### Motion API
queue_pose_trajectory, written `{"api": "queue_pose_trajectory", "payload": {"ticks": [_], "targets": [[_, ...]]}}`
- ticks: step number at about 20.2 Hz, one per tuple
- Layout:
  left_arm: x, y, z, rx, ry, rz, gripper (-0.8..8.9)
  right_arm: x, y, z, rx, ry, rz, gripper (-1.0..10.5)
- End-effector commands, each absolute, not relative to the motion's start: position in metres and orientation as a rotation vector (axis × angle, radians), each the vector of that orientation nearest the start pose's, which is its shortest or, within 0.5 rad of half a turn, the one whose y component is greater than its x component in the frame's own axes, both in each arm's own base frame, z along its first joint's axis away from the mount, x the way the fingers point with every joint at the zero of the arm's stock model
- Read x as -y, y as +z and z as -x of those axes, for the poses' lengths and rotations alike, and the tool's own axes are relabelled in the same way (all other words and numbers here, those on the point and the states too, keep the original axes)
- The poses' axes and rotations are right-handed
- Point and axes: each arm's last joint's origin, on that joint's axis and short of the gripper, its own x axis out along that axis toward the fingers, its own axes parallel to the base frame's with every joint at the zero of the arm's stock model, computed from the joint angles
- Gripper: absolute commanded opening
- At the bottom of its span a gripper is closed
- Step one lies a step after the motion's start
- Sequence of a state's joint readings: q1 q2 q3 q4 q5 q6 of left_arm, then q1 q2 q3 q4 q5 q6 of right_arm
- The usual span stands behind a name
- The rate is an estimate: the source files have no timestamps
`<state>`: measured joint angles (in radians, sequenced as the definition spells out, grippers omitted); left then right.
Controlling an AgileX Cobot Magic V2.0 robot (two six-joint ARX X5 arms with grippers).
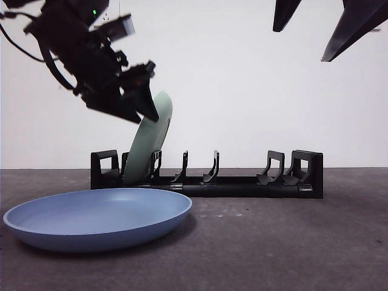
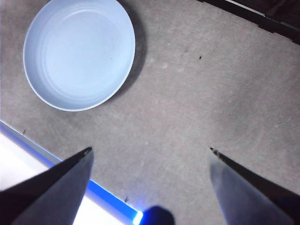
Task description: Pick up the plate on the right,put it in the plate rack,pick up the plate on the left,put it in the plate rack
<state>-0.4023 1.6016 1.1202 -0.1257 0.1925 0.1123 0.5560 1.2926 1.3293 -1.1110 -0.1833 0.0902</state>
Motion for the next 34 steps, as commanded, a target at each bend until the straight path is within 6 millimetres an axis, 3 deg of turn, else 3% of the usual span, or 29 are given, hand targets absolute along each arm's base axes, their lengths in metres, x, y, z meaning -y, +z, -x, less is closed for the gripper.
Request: {"api": "queue_pose_trajectory", "payload": {"ticks": [1, 5, 11, 15, 17, 20, 24, 25, 27, 34], "targets": [[0.141, 0.268, -0.313, -0.54, -0.617, -0.179, 2.29, -0.13, 0.34, -0.198, -1.104, 0.615, 0.122, 4.1], [0.135, 0.294, -0.294, -0.498, -0.669, -0.161, 2.3, -0.131, 0.341, -0.2, -1.073, 0.621, 0.115, 4.1], [0.115, 0.342, -0.244, -0.419, -0.746, -0.159, 2.3, -0.136, 0.342, -0.207, -1.016, 0.639, 0.087, 4.1], [0.086, 0.381, -0.176, -0.319, -0.755, -0.214, 2.31, -0.153, 0.324, -0.227, -1.054, 0.675, 0.072, 4.1], [0.072, 0.39, -0.145, -0.283, -0.759, -0.246, 2.99, -0.168, 0.307, -0.238, -1.093, 0.687, 0.091, 4.1], [0.054, 0.395, -0.103, -0.264, -0.763, -0.292, 3.49, -0.195, 0.271, -0.256, -1.168, 0.698, 0.117, 4.1], [0.039, 0.387, -0.068, -0.306, -0.786, -0.381, 3.49, -0.226, 0.226, -0.272, -1.227, 0.706, 0.131, 4.1], [0.037, 0.384, -0.063, -0.326, -0.799, -0.414, 3.6, -0.231, 0.218, -0.274, -1.239, 0.704, 0.13, 4.1], [0.034, 0.376, -0.057, -0.38, -0.836, -0.496, 4.85, -0.239, 0.204, -0.277, -1.259, 0.7, 0.128, 4.1], [0.037, 0.374, -0.056, -0.402, -0.876, -0.51, 4.92, -0.248, 0.181, -0.283, -1.286, 0.673, 0.125, 4.0]]}}
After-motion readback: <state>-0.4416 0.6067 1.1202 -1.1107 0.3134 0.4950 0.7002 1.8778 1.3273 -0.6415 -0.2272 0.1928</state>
